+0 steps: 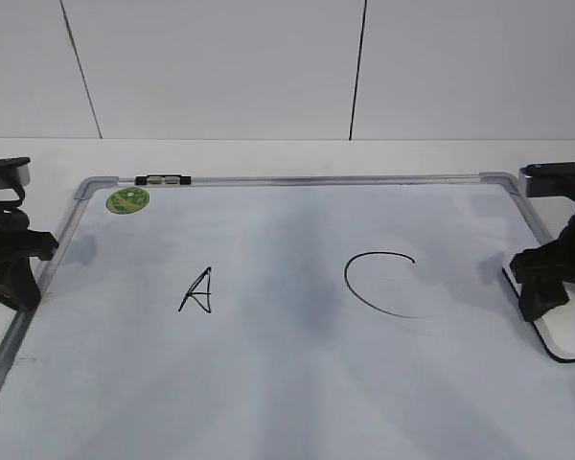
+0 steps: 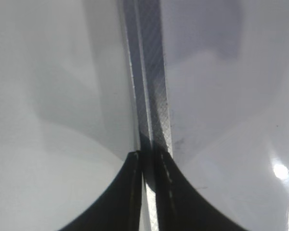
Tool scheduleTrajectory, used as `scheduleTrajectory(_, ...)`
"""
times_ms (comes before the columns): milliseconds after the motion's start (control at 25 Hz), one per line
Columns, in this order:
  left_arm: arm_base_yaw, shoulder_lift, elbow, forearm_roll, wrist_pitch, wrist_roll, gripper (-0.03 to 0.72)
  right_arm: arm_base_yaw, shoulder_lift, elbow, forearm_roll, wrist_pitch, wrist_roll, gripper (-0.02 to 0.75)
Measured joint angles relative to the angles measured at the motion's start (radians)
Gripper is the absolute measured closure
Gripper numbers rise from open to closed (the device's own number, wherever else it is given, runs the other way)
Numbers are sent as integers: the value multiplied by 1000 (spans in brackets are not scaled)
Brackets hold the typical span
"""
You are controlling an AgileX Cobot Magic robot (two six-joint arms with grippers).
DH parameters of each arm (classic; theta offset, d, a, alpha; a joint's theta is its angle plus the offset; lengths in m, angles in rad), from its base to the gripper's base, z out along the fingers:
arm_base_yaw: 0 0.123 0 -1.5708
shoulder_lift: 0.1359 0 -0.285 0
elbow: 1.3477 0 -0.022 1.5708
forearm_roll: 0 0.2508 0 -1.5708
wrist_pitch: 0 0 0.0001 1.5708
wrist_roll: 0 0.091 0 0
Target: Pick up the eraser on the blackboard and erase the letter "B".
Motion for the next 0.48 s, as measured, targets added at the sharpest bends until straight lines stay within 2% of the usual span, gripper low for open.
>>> scheduleTrajectory(160,0,0,0,0,1,0,655,0,1,0,-10,-2,0,74)
scheduleTrajectory(480,0,0,-2,1,2,0,652,0,1,-38,5,36,0,69)
